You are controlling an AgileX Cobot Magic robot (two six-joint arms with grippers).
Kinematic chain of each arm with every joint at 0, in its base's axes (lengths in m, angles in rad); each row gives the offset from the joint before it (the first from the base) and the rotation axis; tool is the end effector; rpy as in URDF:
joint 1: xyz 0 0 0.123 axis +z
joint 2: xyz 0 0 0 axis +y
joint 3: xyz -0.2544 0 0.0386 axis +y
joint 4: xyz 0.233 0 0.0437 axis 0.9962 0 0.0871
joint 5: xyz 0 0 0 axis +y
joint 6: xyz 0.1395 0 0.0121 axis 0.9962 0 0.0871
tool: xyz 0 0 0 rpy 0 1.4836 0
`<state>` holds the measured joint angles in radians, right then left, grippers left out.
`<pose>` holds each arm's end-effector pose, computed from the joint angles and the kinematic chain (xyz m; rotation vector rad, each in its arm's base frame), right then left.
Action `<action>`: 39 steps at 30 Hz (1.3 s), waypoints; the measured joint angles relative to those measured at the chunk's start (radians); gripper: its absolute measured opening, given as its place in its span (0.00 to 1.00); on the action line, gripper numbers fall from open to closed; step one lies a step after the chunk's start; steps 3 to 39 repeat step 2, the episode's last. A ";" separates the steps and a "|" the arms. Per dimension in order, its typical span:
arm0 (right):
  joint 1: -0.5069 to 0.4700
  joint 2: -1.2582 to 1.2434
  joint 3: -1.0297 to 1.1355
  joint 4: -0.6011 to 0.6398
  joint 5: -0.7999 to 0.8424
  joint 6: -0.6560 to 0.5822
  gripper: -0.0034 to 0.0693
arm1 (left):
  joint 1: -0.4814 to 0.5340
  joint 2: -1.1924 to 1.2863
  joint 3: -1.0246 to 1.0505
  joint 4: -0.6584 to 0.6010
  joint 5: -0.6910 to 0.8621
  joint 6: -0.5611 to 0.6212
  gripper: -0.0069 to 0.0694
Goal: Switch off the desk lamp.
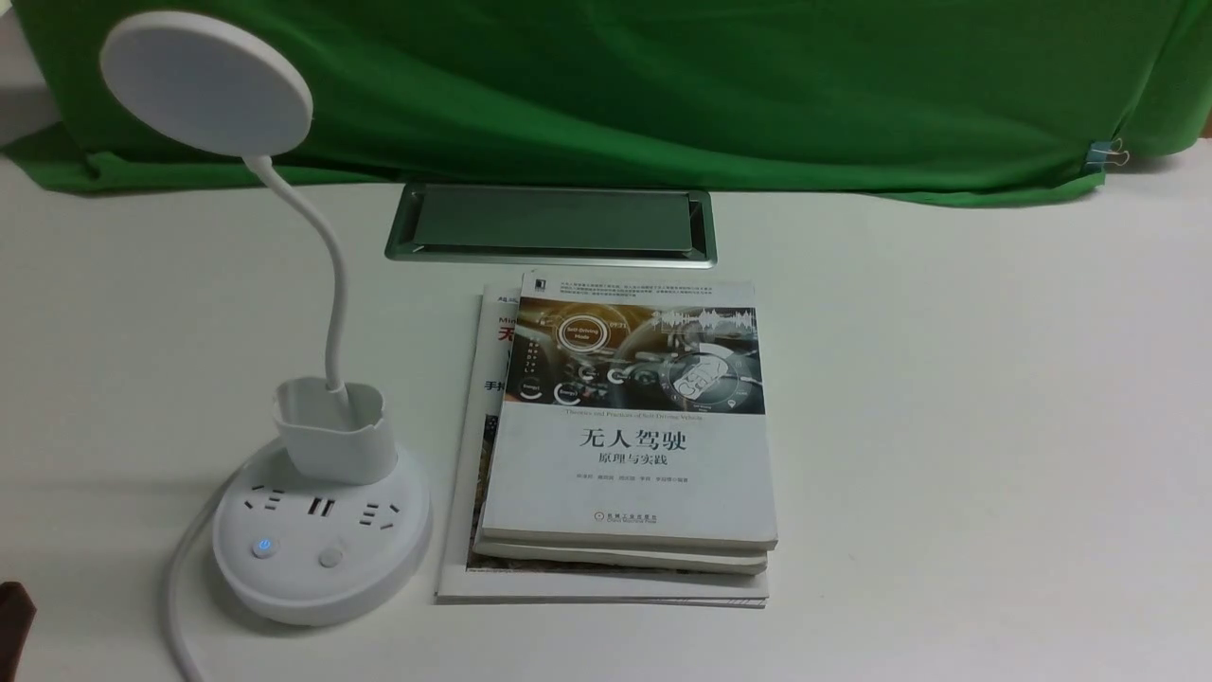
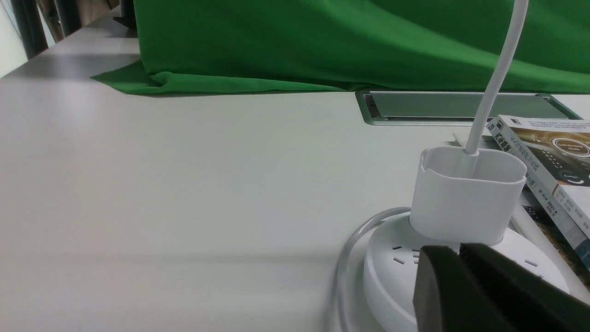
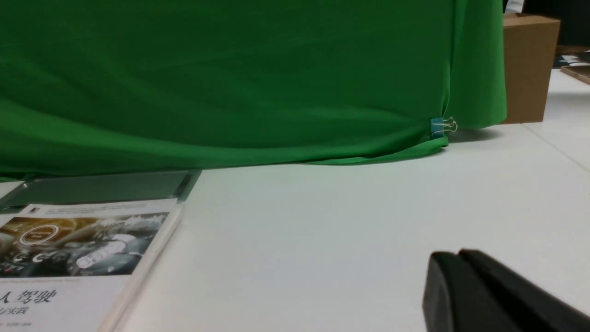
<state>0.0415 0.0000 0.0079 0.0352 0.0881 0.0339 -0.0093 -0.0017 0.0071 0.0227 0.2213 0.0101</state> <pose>0.1188 0.0054 0.2021 0.0193 1.5801 0.0889 0.1174 -0.0004 0.1841 0.0318 1.7100 0.0213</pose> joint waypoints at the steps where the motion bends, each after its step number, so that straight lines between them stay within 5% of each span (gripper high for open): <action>1: 0.000 0.000 0.000 0.000 0.001 0.000 0.10 | 0.000 0.000 0.000 0.000 0.000 0.000 0.12; 39: 0.000 0.000 0.000 0.000 0.001 0.000 0.10 | 0.000 0.000 0.000 0.000 0.000 0.000 0.12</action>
